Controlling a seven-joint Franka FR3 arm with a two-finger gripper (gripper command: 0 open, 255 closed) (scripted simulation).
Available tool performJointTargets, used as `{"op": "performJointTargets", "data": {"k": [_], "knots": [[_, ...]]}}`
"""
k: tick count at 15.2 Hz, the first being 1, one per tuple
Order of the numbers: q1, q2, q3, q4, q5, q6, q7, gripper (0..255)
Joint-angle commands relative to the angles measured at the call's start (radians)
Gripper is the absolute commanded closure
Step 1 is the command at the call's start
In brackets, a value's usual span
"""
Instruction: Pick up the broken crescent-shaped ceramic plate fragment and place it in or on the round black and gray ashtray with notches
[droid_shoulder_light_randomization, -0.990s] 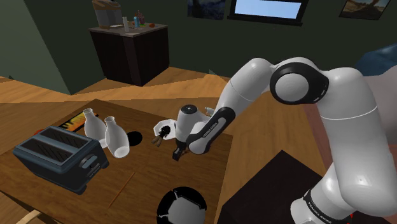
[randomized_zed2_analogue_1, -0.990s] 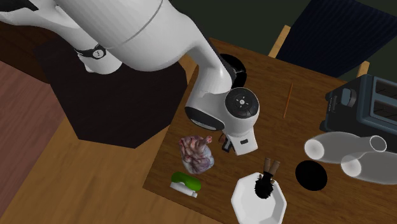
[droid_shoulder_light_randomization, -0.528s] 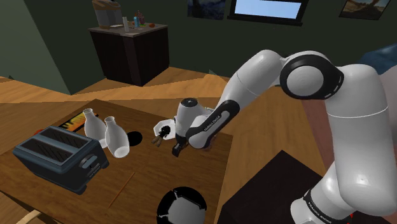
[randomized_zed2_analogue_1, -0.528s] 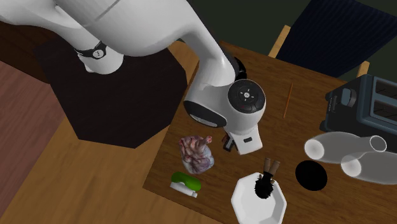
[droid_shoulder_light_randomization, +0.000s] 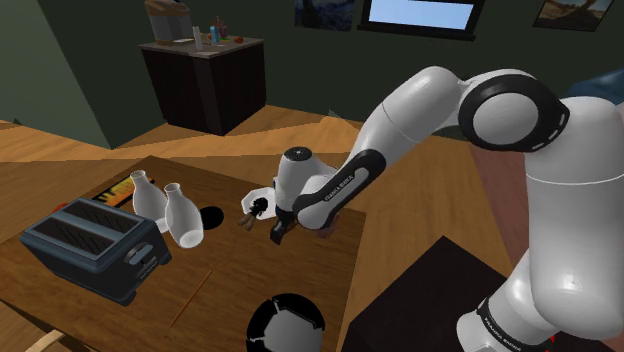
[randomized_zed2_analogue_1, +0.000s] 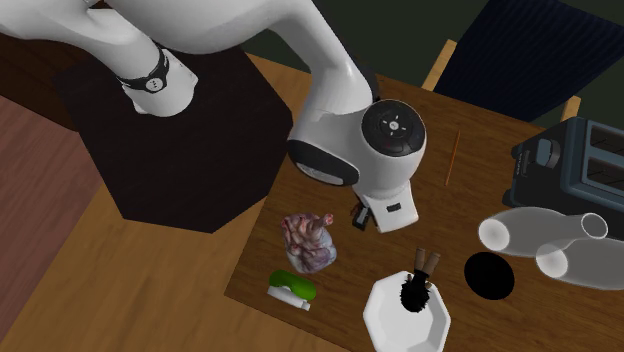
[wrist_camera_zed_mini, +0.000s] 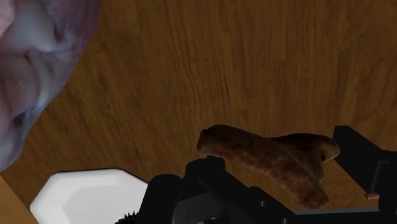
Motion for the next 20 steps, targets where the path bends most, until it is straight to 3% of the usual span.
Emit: {"op": "performJointTargets", "data": {"k": [1,11,18,19,20], "knots": [[0.033,-0.025,-0.002,-0.045,-0.009,0.020,0.045,255],[0.252,-0.128,-0.027,-0.236,-0.082,0.105,0.329,255],[0.433,-0.161,-0.048,-0.301,-0.144,0.125,0.557,255],[0.481,-0.165,-0.052,-0.308,-0.160,0.124,0.615,255],[0.488,-0.151,-0.061,-0.305,-0.170,0.135,0.624,255]]}}
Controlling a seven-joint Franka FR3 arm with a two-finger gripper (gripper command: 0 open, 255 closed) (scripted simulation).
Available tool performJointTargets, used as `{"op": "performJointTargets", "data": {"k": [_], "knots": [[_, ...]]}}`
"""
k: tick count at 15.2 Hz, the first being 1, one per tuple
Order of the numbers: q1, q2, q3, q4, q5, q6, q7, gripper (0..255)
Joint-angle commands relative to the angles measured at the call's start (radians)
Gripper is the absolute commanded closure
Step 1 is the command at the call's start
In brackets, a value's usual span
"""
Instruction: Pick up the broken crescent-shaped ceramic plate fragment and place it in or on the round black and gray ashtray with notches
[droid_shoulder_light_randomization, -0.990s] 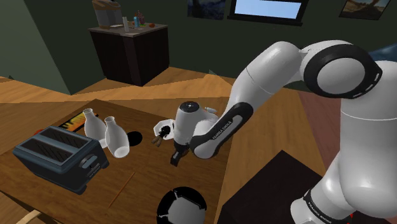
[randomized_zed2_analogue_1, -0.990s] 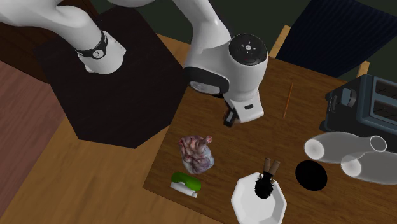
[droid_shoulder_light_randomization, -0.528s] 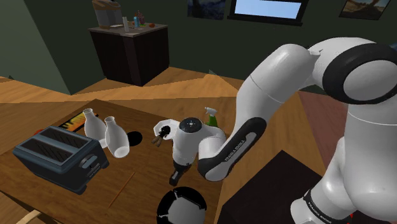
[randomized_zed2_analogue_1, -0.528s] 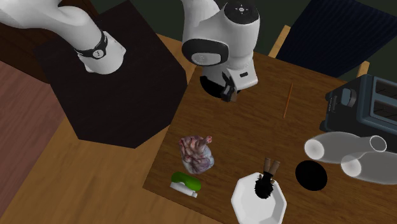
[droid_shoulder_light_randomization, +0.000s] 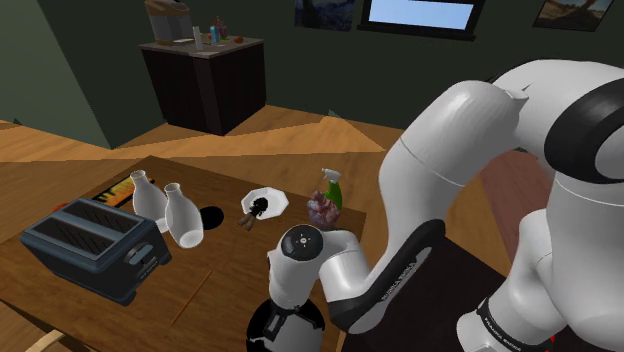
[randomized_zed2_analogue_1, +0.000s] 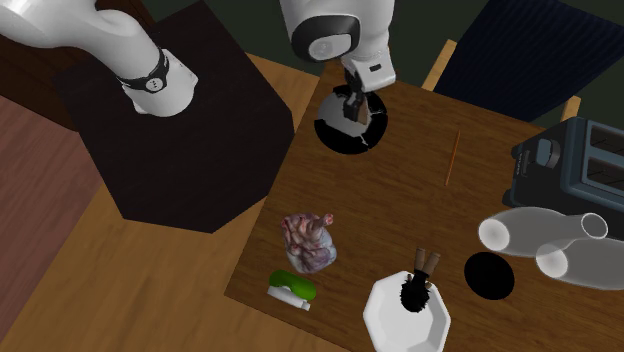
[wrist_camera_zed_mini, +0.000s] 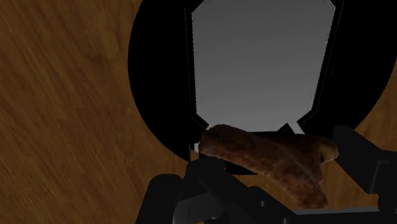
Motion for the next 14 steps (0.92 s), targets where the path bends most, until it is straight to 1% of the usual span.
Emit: {"op": "performJointTargets", "data": {"k": [1,10,14], "knots": [[0.032,0.022,-0.016,0.007,-0.022,0.014,0.042,255],[0.104,0.153,-0.105,0.047,-0.099,0.110,0.116,255],[0.104,0.153,-0.105,0.047,-0.099,0.110,0.116,255]]}}
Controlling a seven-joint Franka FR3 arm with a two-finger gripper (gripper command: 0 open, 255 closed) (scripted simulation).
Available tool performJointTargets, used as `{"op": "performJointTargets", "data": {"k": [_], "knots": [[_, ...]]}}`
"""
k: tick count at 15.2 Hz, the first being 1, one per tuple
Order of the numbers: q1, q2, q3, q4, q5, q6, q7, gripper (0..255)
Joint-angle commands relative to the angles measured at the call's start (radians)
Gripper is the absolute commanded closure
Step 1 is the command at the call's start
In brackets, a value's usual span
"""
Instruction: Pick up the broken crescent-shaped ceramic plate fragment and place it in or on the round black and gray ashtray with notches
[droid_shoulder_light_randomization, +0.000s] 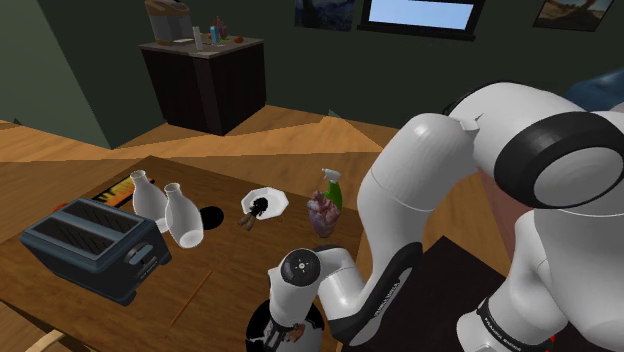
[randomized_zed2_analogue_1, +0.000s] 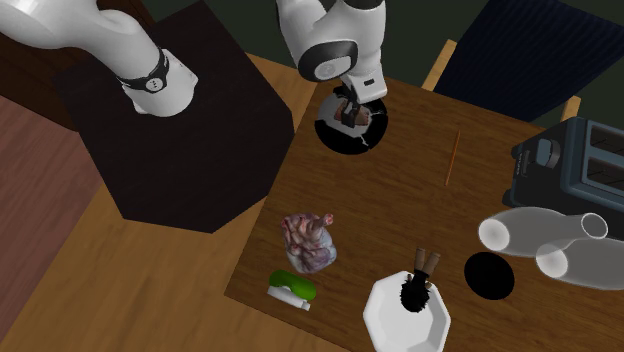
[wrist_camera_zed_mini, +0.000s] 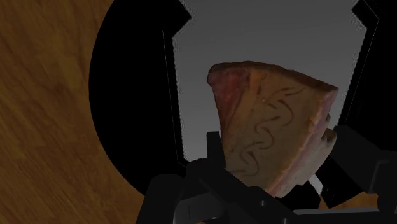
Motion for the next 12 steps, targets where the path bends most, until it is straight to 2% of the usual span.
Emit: {"op": "performJointTargets", "data": {"k": [1,4,5,10,12], "knots": [[0.000,0.001,-0.001,0.001,0.000,0.001,0.000,255],[0.000,0.001,-0.001,0.001,0.000,0.001,0.000,255],[0.000,0.001,-0.001,0.001,0.000,0.001,0.000,0],[0.000,0.001,-0.001,0.001,0.000,0.001,0.000,0],[-0.035,-0.076,0.045,-0.035,0.031,-0.045,-0.029,0]]}}
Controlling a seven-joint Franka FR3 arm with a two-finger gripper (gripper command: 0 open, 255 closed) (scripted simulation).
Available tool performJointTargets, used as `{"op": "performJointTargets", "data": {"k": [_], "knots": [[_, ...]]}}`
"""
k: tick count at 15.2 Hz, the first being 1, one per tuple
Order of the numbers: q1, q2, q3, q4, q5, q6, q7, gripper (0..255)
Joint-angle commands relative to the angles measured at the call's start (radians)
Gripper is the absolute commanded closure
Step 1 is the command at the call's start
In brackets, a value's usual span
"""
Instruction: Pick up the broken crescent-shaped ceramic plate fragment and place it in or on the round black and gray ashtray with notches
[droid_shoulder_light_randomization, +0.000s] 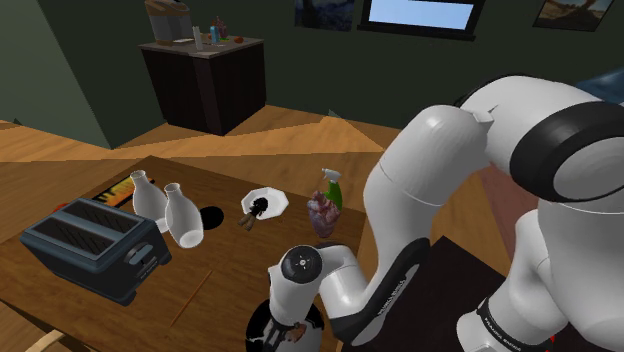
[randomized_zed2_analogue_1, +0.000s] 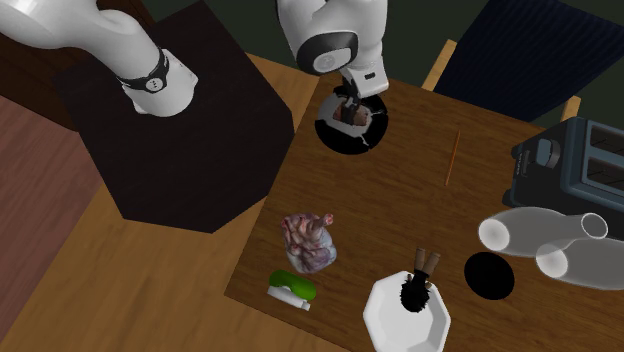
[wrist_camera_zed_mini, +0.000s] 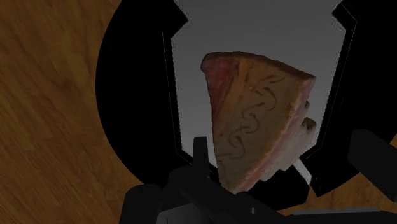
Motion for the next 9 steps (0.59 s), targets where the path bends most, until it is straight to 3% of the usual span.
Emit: {"op": "performJointTargets", "data": {"k": [1,9], "knots": [[-0.036,-0.069,0.041,-0.032,0.033,-0.040,-0.033,0],[-0.050,-0.100,0.059,-0.043,0.052,-0.059,-0.049,0]]}}
